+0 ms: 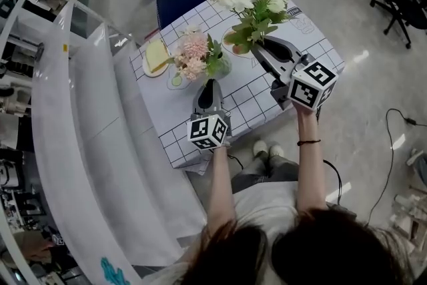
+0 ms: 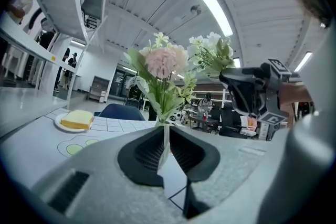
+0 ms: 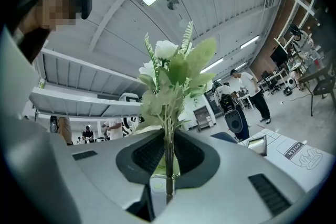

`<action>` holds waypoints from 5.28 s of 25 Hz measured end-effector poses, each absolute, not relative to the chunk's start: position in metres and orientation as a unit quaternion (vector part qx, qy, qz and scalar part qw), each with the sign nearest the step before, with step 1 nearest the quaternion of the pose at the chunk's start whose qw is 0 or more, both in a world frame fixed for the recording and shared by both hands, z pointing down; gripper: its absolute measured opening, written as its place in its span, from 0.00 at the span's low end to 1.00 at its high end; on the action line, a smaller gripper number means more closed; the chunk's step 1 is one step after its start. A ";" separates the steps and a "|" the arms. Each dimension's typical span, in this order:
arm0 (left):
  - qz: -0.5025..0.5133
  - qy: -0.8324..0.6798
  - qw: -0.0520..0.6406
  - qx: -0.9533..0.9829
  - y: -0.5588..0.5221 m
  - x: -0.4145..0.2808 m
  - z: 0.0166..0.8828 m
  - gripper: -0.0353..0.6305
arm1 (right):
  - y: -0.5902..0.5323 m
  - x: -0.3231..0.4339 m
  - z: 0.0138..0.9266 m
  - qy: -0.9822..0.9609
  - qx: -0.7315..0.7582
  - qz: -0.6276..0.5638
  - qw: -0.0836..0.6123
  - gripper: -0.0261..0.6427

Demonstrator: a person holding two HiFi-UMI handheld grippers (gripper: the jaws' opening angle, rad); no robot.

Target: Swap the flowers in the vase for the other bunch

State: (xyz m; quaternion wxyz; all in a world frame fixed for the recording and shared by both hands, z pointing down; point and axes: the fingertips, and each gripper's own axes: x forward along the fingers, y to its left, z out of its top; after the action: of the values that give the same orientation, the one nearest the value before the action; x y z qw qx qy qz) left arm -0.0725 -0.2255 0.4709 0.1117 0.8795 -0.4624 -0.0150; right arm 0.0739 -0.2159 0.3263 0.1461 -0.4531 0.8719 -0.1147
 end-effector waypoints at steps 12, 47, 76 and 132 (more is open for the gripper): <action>-0.037 -0.443 0.114 0.889 -0.253 -0.066 0.471 0.29 | -0.224 0.077 0.335 0.866 -0.466 -0.107 0.145 0.11; -0.063 -0.506 0.096 0.855 -0.299 -0.045 0.451 0.38 | -0.260 0.104 0.324 0.890 -0.429 -0.107 0.113 0.11; -0.045 -0.526 0.064 0.847 -0.303 -0.038 0.451 0.18 | -0.275 0.110 0.334 0.907 -0.392 -0.106 0.113 0.11; -0.069 -0.491 0.105 0.862 -0.272 -0.082 0.321 0.15 | -0.274 0.056 0.306 0.930 -0.315 -0.111 0.153 0.11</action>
State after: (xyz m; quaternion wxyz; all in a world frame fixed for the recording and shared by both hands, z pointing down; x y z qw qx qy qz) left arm -0.0823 -0.2721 0.3207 0.1054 0.8619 -0.4911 -0.0691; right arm 0.0558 -0.2740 0.3058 0.1529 -0.3146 0.9302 -0.1114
